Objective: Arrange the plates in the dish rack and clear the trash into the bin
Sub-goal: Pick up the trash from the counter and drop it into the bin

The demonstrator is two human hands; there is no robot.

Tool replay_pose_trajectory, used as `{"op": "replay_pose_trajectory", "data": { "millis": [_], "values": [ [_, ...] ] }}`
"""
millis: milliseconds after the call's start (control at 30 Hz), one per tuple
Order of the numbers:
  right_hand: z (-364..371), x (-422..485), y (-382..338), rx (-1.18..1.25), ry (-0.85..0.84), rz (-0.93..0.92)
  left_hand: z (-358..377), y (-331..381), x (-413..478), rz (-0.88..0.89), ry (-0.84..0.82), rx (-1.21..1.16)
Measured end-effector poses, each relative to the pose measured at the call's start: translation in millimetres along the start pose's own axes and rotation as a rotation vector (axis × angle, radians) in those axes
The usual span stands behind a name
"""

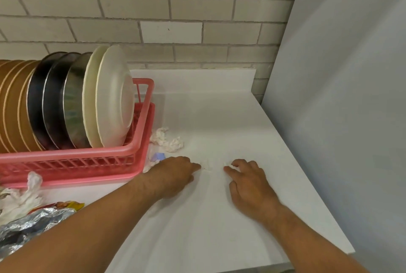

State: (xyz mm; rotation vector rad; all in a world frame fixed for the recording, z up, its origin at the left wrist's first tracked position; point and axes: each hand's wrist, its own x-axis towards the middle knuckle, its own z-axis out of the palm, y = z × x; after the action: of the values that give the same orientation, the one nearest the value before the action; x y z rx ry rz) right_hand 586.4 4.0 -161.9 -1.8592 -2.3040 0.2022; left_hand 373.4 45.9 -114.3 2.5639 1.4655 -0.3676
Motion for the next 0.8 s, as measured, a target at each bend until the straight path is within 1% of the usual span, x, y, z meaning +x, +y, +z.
{"op": "replay_pose_trajectory", "data": {
  "millis": [33, 100, 133, 200, 233, 333, 433, 533, 600, 667, 733, 800],
  "values": [
    [-2.4, -1.7, -0.9, -0.026, 0.007, -0.009, 0.5, 0.4, 1.9, 0.003, 0.034, 0.038],
    [-2.7, 1.3, 2.1, -0.010, 0.022, 0.043, 0.9, 1.6, 5.4, -0.006, 0.108, 0.066],
    [-2.5, 5.1, 4.0, 0.007, 0.014, 0.078, 1.4, 0.8, 7.9, -0.016, 0.158, 0.008],
    [-3.1, 13.0, 5.9, 0.042, -0.013, 0.135, -2.7, -1.4, 10.0, -0.029, 0.252, -0.216],
    [-3.6, 16.2, 6.8, 0.062, -0.021, 0.157, -5.6, -1.5, 9.3, -0.030, 0.292, -0.286],
    [-5.9, 22.1, 6.9, 0.103, 0.015, 0.181, -8.5, 1.0, 5.8, -0.121, 0.389, -0.367],
    [-13.1, 28.6, 3.6, 0.160, 0.005, 0.202, -6.4, 0.0, 2.9, -0.226, 0.450, -0.396],
    [-21.8, 32.4, -1.2, 0.299, 0.012, 0.227, -6.2, -6.0, 3.6, -0.238, 0.458, -0.409],
    [-23.4, 34.7, -5.3, 0.338, 0.059, 0.215, -5.9, -9.6, 5.7, -0.254, 0.407, -0.493],
    [-24.4, 39.2, -10.0, 0.398, 0.102, 0.229, -2.3, -11.9, 8.2, -0.272, 0.319, -0.566],
    [-26.0, 44.3, -14.1, 0.483, 0.093, 0.252, -2.2, -10.4, 8.6, -0.262, 0.257, -0.520],
    [-25.0, 46.7, -15.2, 0.486, 0.057, 0.236, -3.9, -9.1, 11.7, -0.241, 0.289, -0.425]
  ]
}}
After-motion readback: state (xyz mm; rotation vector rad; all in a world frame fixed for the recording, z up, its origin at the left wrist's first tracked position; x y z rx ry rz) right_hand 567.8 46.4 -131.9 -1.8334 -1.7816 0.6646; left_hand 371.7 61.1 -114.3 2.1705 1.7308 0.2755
